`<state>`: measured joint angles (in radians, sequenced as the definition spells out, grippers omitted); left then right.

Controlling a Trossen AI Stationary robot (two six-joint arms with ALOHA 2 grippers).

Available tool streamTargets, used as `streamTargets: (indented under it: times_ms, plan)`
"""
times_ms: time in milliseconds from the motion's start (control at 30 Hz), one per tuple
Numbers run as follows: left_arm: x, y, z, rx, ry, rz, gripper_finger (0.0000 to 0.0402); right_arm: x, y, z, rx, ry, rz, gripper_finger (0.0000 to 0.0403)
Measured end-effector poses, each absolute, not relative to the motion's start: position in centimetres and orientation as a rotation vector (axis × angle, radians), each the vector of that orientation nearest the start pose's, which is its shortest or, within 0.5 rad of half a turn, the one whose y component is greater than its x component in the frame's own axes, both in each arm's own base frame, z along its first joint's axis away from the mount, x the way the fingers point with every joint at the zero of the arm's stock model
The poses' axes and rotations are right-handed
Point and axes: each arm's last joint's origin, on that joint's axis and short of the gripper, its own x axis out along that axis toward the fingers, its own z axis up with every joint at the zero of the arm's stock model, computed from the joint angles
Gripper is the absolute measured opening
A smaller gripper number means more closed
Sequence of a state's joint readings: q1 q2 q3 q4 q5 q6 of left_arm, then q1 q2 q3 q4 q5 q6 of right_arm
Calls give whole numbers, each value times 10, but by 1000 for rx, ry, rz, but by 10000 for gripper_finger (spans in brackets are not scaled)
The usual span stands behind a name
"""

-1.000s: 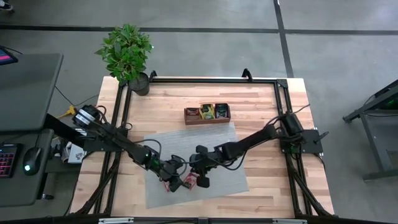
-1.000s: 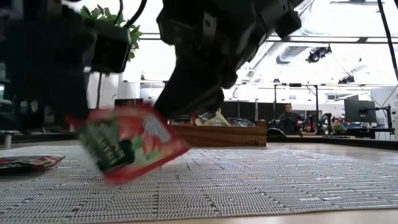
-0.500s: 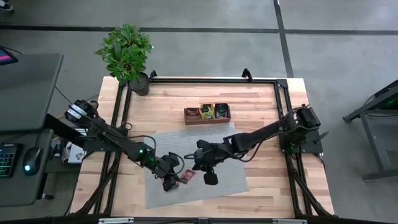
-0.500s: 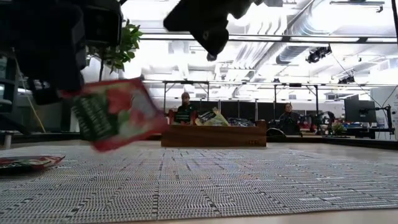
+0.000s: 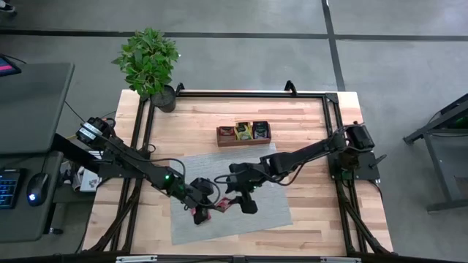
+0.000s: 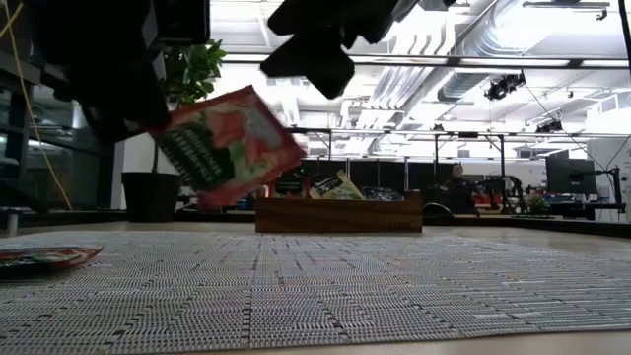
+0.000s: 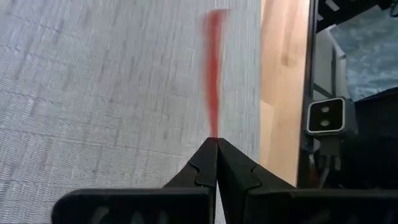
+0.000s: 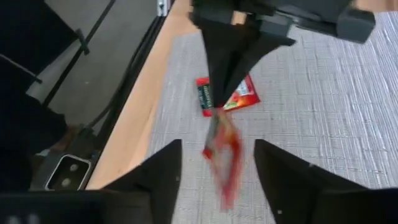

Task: Pick & Place Tea
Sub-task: Put the red tea bag into the left section of the wooden organizer

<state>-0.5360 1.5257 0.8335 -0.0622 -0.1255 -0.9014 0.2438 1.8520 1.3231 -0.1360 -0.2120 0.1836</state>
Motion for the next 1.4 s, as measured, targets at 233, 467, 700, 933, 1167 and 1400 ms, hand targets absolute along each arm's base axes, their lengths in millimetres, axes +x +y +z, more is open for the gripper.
streamTargets:
  times_ms: [233,467,700,933,1167,1400]
  plan:
    - [267,-153,197,-558,802,-29,0,400,102,219,208,737,352,238]
    - [269,-153,201,-522,786,-8,0,401,101,215,253,764,360,213]
    - [270,-153,203,-517,771,5,0,401,100,214,249,763,349,143]
    - [270,-153,203,-516,768,10,0,402,100,215,233,748,337,26]
    - [270,-153,203,-483,768,-3,0,404,100,217,235,714,313,3]
    - [262,-146,207,-423,783,73,1,405,99,219,262,701,279,1]
